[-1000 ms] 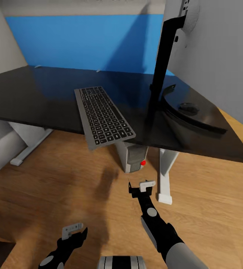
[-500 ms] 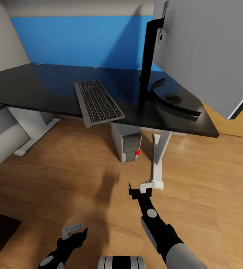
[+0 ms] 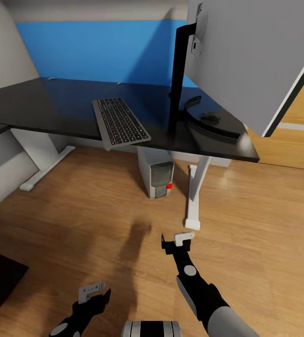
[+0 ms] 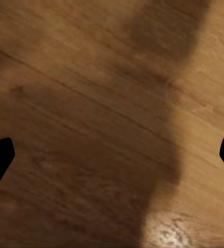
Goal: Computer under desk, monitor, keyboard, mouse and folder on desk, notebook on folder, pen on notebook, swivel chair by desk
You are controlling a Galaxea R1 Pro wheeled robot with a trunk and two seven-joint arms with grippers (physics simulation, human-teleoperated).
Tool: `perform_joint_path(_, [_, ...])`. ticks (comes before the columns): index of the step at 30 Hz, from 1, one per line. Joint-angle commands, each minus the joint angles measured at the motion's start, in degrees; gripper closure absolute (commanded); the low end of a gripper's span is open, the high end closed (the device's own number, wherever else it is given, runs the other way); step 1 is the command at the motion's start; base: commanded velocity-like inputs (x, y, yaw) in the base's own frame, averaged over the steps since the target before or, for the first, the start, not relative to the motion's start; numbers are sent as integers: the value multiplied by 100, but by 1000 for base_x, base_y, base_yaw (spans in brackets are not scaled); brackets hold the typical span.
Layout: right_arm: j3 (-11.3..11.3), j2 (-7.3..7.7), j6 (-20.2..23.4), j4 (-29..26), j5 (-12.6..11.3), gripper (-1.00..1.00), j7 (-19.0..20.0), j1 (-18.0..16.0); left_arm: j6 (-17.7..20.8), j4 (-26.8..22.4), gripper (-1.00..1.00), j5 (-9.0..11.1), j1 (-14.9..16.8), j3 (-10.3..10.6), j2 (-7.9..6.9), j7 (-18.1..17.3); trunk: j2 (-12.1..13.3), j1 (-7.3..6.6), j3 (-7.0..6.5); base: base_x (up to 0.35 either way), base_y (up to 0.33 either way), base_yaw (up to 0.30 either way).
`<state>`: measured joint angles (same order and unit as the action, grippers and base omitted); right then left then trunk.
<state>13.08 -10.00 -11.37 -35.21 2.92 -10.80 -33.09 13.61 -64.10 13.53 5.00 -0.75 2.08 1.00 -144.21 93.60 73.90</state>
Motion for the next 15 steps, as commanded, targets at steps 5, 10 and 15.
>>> perform_joint_path(5, [15,0,0,112,22,-100,-62,-4,14,127,-100,60,1,-3,3,-28,5,-14,-107,-11,-4,0])
perform_joint_path(10, [15,0,-4,137,17,-100,-119,-4,-114,181,-100,55,1,-3,3,-38,12,-27,-218,-4,-1,0])
perform_joint_path(15, [9,0,-11,182,12,-100,-200,-4,-356,280,-100,47,1,6,7,-28,18,-40,-328,-1,0,0])
